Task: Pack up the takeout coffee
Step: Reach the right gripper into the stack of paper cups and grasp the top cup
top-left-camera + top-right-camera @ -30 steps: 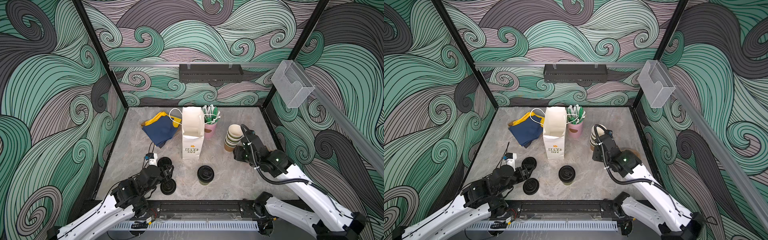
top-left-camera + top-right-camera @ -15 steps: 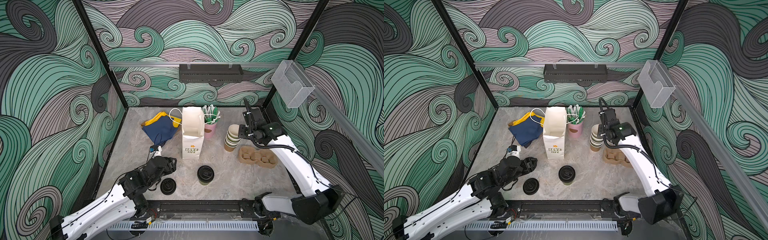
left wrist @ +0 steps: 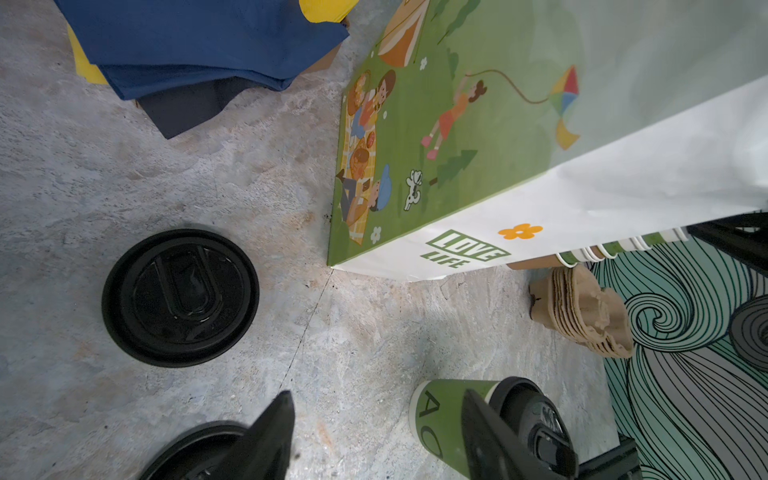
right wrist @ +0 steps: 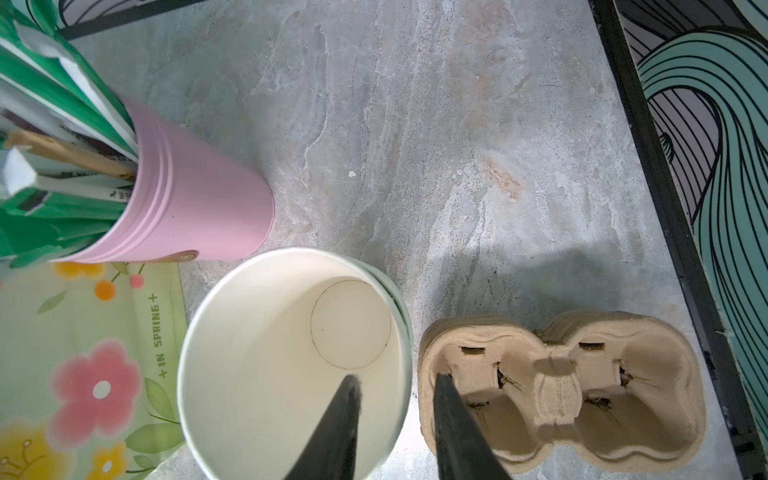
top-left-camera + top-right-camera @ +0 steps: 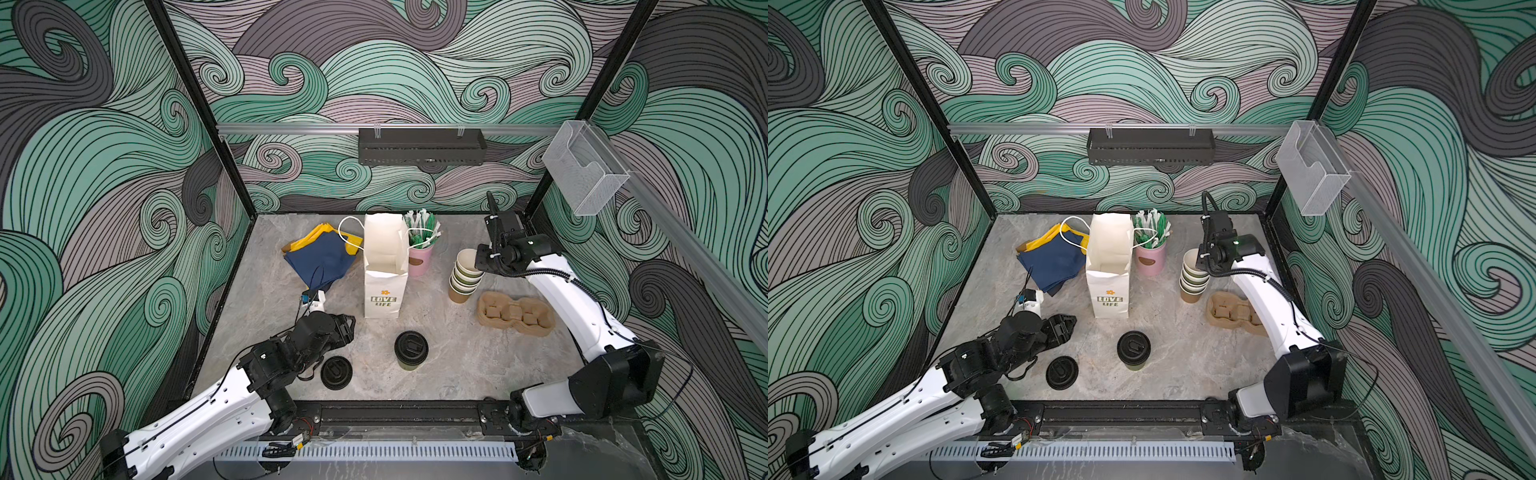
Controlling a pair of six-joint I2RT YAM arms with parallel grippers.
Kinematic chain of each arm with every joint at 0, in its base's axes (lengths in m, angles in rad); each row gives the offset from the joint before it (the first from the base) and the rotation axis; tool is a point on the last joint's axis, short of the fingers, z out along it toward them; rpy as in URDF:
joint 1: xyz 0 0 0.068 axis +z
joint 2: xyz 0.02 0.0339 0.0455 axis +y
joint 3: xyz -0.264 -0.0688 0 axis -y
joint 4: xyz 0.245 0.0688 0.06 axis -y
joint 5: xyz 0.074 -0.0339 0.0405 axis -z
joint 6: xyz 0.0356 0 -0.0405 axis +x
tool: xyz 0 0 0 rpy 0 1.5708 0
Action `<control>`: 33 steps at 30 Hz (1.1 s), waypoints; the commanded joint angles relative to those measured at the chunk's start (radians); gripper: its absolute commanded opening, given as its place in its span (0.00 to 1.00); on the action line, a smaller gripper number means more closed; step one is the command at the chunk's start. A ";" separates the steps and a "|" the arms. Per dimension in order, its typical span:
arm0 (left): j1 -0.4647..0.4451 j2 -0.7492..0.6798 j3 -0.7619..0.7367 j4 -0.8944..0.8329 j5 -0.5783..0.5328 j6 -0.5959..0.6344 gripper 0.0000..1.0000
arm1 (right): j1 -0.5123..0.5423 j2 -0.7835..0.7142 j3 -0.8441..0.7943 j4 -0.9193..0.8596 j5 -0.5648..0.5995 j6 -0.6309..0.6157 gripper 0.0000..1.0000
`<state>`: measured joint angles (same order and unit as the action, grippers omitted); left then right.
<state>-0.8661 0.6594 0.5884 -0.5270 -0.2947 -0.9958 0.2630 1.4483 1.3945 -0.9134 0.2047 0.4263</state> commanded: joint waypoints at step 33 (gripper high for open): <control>0.006 0.037 0.043 0.024 -0.005 0.013 0.65 | -0.052 -0.098 -0.017 0.086 -0.083 0.071 0.01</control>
<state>-0.8661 0.6907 0.5892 -0.5095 -0.2943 -0.9958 0.2180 1.3685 1.3754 -0.8490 0.1299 0.4801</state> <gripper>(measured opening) 0.650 0.055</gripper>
